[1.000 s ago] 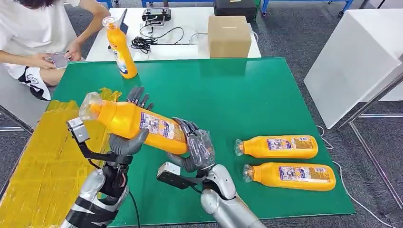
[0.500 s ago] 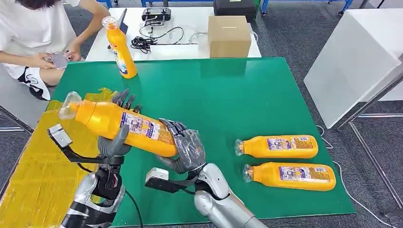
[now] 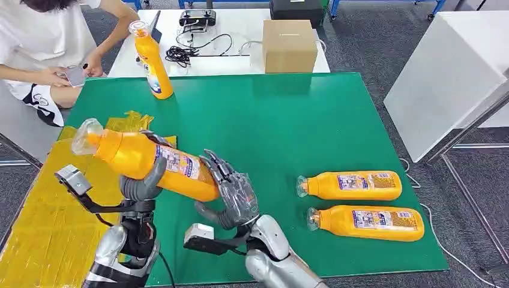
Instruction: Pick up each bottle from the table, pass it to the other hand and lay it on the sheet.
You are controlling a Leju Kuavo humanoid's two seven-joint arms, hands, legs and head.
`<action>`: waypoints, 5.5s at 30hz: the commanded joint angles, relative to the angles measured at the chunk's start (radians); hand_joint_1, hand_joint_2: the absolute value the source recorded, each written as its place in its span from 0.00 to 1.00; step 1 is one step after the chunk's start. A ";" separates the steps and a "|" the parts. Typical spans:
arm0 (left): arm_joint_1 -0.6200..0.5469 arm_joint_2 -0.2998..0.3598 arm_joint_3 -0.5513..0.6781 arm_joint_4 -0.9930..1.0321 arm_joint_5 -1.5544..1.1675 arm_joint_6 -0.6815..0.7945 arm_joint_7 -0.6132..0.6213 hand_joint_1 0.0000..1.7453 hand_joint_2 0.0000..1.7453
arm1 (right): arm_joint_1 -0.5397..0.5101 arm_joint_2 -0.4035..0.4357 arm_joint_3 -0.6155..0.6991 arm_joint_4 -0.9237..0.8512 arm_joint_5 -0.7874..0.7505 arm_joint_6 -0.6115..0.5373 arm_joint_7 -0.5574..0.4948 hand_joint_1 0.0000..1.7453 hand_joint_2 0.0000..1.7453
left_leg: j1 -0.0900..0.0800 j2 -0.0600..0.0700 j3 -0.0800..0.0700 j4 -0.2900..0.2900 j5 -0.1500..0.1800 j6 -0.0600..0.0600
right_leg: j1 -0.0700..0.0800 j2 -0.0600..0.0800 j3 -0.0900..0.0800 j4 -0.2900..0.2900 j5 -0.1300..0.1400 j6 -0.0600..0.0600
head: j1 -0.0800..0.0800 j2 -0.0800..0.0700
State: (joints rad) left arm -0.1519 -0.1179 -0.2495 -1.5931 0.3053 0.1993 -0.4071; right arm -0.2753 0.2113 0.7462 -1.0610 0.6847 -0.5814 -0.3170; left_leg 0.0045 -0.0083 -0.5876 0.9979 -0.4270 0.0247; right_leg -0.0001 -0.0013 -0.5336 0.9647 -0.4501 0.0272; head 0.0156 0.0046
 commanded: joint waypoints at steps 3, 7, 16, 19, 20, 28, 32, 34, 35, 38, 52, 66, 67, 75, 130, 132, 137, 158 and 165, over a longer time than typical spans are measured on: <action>-0.109 0.079 0.006 0.103 -0.579 0.336 0.006 1.00 1.00 | 0.179 -0.149 -0.165 -0.433 -0.069 0.010 -0.054 0.00 1.00 | 0.000 -0.005 -0.001 0.000 0.000 0.000 | 0.000 -0.005 0.001 0.000 -0.001 0.000 | -0.001 0.000; -0.134 0.124 -0.011 0.143 -0.972 0.431 0.141 1.00 1.00 | 0.211 -0.148 -0.236 -0.531 -0.179 0.005 -0.112 0.00 1.00 | 0.000 -0.002 0.001 -0.001 0.000 0.000 | 0.000 -0.002 0.003 -0.001 -0.001 0.001 | 0.000 0.000; -0.295 0.266 0.021 0.449 -1.753 0.286 0.477 1.00 1.00 | 0.248 -0.198 -0.460 -0.720 -0.582 0.449 -0.152 0.00 1.00 | 0.000 -0.001 0.004 0.000 -0.001 -0.001 | 0.000 -0.002 0.005 -0.001 -0.001 0.000 | 0.000 0.000; -0.384 0.269 -0.013 0.647 -1.716 0.181 0.479 1.00 1.00 | 0.240 -0.196 -0.530 -0.718 -0.596 0.467 -0.143 0.00 1.00 | 0.000 -0.003 0.002 -0.001 0.001 -0.001 | 0.000 -0.004 0.003 -0.001 0.000 0.000 | 0.000 0.000; -0.403 0.270 -0.018 0.715 -1.707 0.156 0.485 1.00 1.00 | 0.240 -0.193 -0.555 -0.714 -0.594 0.464 -0.130 0.00 1.00 | 0.000 -0.004 0.003 -0.001 0.001 -0.001 | 0.000 -0.005 0.004 -0.001 -0.001 0.000 | 0.000 0.000; -0.431 0.240 0.031 0.964 -1.607 0.129 0.456 1.00 1.00 | 0.249 -0.178 -0.604 -0.719 -0.599 0.453 -0.127 0.00 1.00 | 0.000 0.000 0.005 -0.001 -0.001 -0.001 | 0.000 -0.001 0.006 -0.001 -0.002 0.000 | 0.000 0.000; -0.444 0.222 0.070 1.060 -1.536 0.122 0.415 1.00 1.00 | 0.227 -0.182 -0.591 -0.684 -0.586 0.452 -0.116 0.00 1.00 | -0.001 0.001 0.002 -0.001 0.000 -0.001 | 0.000 -0.001 0.002 0.000 0.000 0.000 | 0.000 0.000; -0.440 0.205 0.104 1.089 -1.481 0.143 0.377 0.00 1.00 | 0.221 -0.181 -0.587 -0.668 -0.581 0.444 -0.110 0.00 1.00 | 0.000 0.001 0.002 -0.001 0.000 -0.001 | 0.000 0.000 0.002 0.000 0.000 0.000 | 0.000 0.000; -0.436 0.201 0.107 1.091 -1.474 0.154 0.369 0.00 1.00 | 0.219 -0.181 -0.586 -0.664 -0.581 0.444 -0.110 0.00 1.00 | 0.000 0.001 0.001 0.000 0.000 -0.001 | 0.000 0.000 0.001 0.000 0.000 0.000 | 0.000 0.000; -0.420 0.183 0.133 1.075 -1.409 0.178 0.319 0.00 1.00 | 0.219 -0.179 -0.587 -0.657 -0.572 0.424 -0.105 0.00 1.00 | 0.000 0.001 0.002 -0.001 0.000 -0.001 | 0.000 0.000 0.003 -0.001 0.000 0.000 | 0.000 0.000; -0.276 0.118 0.247 0.734 -1.048 0.340 0.064 0.00 1.00 | 0.247 -0.195 -0.568 -0.666 -0.488 0.327 -0.103 0.00 1.00 | 0.000 0.000 0.002 0.000 0.000 -0.001 | 0.000 0.000 0.003 -0.001 -0.001 0.001 | 0.000 0.000; -0.017 0.063 0.194 -0.059 -0.483 0.156 -0.083 0.00 1.00 | 0.170 -0.447 -0.580 -0.577 0.150 0.302 0.199 0.00 1.00 | 0.000 0.001 0.000 0.002 -0.001 0.000 | 0.000 0.001 0.001 0.000 0.000 0.001 | 0.000 0.000; -0.016 0.060 0.190 -0.068 -0.460 0.146 -0.084 0.00 1.00 | 0.149 -0.476 -0.592 -0.557 0.168 0.333 0.220 0.00 1.00 | 0.000 0.002 0.001 0.002 -0.002 0.000 | 0.000 0.001 0.003 0.000 -0.001 0.002 | 0.000 0.000; -0.023 0.063 0.190 -0.047 -0.452 0.145 -0.089 0.00 1.00 | 0.148 -0.467 -0.594 -0.559 0.164 0.339 0.214 0.00 1.00 | 0.000 0.003 0.003 0.000 -0.001 -0.001 | 0.000 0.002 0.004 -0.001 0.000 0.000 | -0.001 0.000; -0.109 0.059 0.028 -0.002 -0.367 0.138 -0.110 0.00 1.00 | -0.070 -0.736 -0.386 -0.007 0.095 0.682 0.222 0.00 1.00 | -0.002 0.000 0.002 0.000 0.000 -0.001 | -0.001 0.000 0.003 -0.001 0.000 0.001 | -0.001 0.000; -0.107 0.058 0.030 -0.004 -0.367 0.140 -0.110 0.00 1.00 | -0.076 -0.728 -0.382 0.012 0.116 0.665 0.246 0.00 1.00 | -0.002 0.001 0.003 0.000 0.000 -0.001 | -0.001 0.001 0.004 -0.001 0.001 0.001 | -0.001 0.000; -0.107 0.058 0.030 -0.004 -0.367 0.140 -0.110 0.00 1.00 | -0.075 -0.723 -0.379 0.014 0.119 0.662 0.248 0.00 1.00 | -0.001 0.000 0.002 0.000 0.000 -0.001 | -0.001 0.000 0.003 -0.001 0.001 0.001 | -0.001 0.000; -0.125 0.056 0.027 0.021 -0.351 0.137 -0.111 0.00 1.00 | -0.132 -0.700 -0.346 0.179 0.162 0.647 0.210 0.97 1.00 | -0.001 0.000 0.006 -0.001 -0.001 -0.001 | 0.000 0.000 0.007 -0.003 0.000 0.001 | -0.001 0.000; -0.119 0.051 0.032 0.017 -0.340 0.134 -0.111 0.00 1.00 | -0.126 -0.658 -0.366 0.203 0.178 0.602 0.215 0.92 1.00 | -0.001 0.000 0.003 0.000 0.000 0.000 | 0.000 0.000 0.004 -0.002 0.001 0.000 | -0.001 0.000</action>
State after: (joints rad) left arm -0.2339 -0.0603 -0.2171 -1.6365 -0.0431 0.3376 -0.5192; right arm -0.3796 -0.5138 0.3696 -0.9693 0.8488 0.0381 -0.1030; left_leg 0.0027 -0.0088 -0.5867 0.9988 -0.4266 0.0250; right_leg -0.0010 -0.0015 -0.5319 0.9648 -0.4495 0.0278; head 0.0145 0.0046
